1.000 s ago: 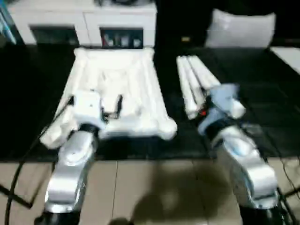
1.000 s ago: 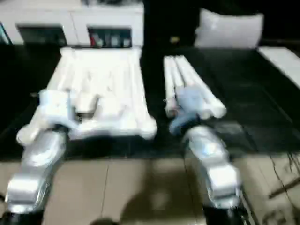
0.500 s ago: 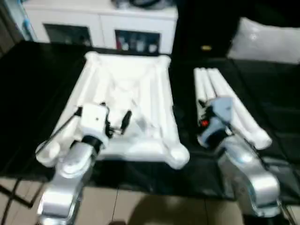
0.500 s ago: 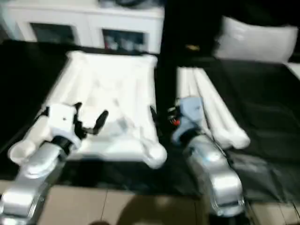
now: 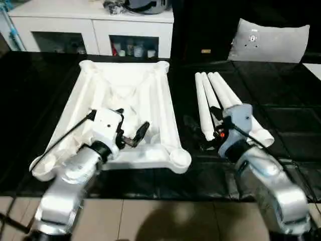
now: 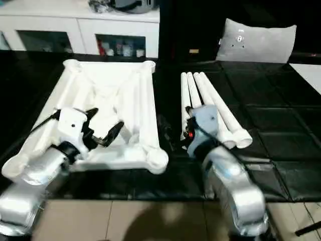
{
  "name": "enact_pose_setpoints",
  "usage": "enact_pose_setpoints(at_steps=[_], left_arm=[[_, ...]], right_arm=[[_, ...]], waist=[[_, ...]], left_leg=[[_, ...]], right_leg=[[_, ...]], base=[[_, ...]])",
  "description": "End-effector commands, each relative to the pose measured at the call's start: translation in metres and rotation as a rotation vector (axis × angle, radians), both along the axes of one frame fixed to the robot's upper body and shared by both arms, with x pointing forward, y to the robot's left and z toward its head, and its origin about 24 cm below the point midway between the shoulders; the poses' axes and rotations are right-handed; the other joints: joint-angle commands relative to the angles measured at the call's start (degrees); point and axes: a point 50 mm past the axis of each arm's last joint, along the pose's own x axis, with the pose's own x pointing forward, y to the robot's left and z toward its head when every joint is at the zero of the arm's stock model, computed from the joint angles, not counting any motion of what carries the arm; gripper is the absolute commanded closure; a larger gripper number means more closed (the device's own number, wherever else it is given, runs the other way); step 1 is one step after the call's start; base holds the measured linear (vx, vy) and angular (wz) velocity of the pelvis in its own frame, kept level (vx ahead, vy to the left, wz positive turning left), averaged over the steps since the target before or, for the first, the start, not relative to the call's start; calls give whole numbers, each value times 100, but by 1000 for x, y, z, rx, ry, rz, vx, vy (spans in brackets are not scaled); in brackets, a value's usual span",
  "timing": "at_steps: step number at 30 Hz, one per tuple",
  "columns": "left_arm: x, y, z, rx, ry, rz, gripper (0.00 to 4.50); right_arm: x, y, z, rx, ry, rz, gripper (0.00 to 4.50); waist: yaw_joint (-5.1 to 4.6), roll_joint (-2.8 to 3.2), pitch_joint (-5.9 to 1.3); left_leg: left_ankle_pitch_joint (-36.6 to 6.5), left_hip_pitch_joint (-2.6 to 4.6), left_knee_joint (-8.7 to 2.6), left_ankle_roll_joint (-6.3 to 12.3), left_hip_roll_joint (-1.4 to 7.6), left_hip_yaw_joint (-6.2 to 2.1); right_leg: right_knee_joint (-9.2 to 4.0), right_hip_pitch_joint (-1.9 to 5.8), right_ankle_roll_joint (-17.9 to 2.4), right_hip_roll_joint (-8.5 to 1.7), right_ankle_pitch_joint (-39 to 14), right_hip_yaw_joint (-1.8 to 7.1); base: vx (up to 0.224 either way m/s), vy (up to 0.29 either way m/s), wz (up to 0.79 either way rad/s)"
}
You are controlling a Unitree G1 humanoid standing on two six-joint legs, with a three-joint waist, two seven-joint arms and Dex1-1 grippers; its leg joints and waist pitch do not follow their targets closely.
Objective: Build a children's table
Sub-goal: Move to table, then move table base
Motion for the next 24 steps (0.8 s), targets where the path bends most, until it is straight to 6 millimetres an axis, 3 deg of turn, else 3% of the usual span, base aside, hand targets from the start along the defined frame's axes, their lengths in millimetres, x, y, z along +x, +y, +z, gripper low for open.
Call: enact_pose_setpoints(at_steps=[1,3,4,5,6,7,9,10,11,12,14,21,24], left_arm=[[-3,-9,-3,35,63,-182,24],[-5,-11,-4,73,89,-309,43],[-5,-12,-4,77,92,-324,46],[-5,-14,-3,79,106,-384,55],[-5,-16,-2,82,123,-442,76],[-6,-19,-1,84,146,-491,76],[-7,-21,-2,92,170,-526,82],[-8,-23,-4,115,191,-563,101],[-9,-24,-6,137,202,-592,113],[-9,-24,-6,140,204,-596,120],[-9,-26,-10,179,225,-633,123],[-2,-25,-21,256,237,-633,184],[-1,-24,-23,264,246,-636,210]], right_arm=[[4,-4,2,-29,8,58,0],[4,-11,4,-53,6,104,0],[4,-12,5,-56,6,111,0],[3,-15,6,-72,7,147,0],[-1,-17,7,-96,13,207,0],[-4,-20,7,-120,19,254,0],[-6,-22,7,-134,30,285,0],[-9,-25,7,-151,47,316,0],[-11,-27,7,-154,60,338,0],[-11,-27,7,-154,62,341,0],[-16,-27,6,-168,77,389,0],[-26,-23,1,-193,94,436,0],[-29,-22,-1,-194,101,443,0]], waist=[[40,63,-216],[63,44,-247],[64,-42,-236],[105,-2,-247],[143,81,-270],[142,-11,-302],[167,0,-286],[175,-61,-286],[191,-41,-289],[184,-78,-282],[189,-44,-278],[162,-59,-257],[166,-49,-268]], left_leg=[[-1289,-24,-636,-67,427,-101],[-1090,-49,-632,-65,428,-84],[-999,-71,-638,-16,433,-57],[-846,-42,-623,3,442,-24],[-705,-43,-612,23,430,-12],[-467,-46,-586,81,449,16],[-288,-67,-588,143,447,24],[-242,-78,-585,186,446,35],[-209,-59,-571,237,452,45],[-206,-69,-577,269,450,54],[-199,-65,-587,290,465,54],[-442,-44,-611,207,494,72],[-400,-47,-610,186,496,68]], right_leg=[[-490,136,-1018,-430,-1708,255],[-439,157,-1056,-400,-1360,239],[-456,169,-1040,-401,-1303,237],[-428,152,-1075,-401,-1135,237],[-400,168,-1128,-403,-917,239],[-376,183,-1206,-387,-474,235],[-352,189,-1300,-388,-197,226],[-350,215,-1327,-400,-259,214],[-357,202,-1353,-409,-323,220],[-375,209,-1353,-405,-367,221],[-387,200,-1340,-405,-559,218],[-436,172,-1321,-400,-985,225],[-417,174,-1289,-404,-885,227]], base=[[0,0,0],[0,0,0],[0,0,0],[0,0,0],[0,0,0],[0,0,0],[0,0,0],[0,0,0],[0,0,0],[0,0,0],[0,0,0],[0,0,0],[0,0,0]])
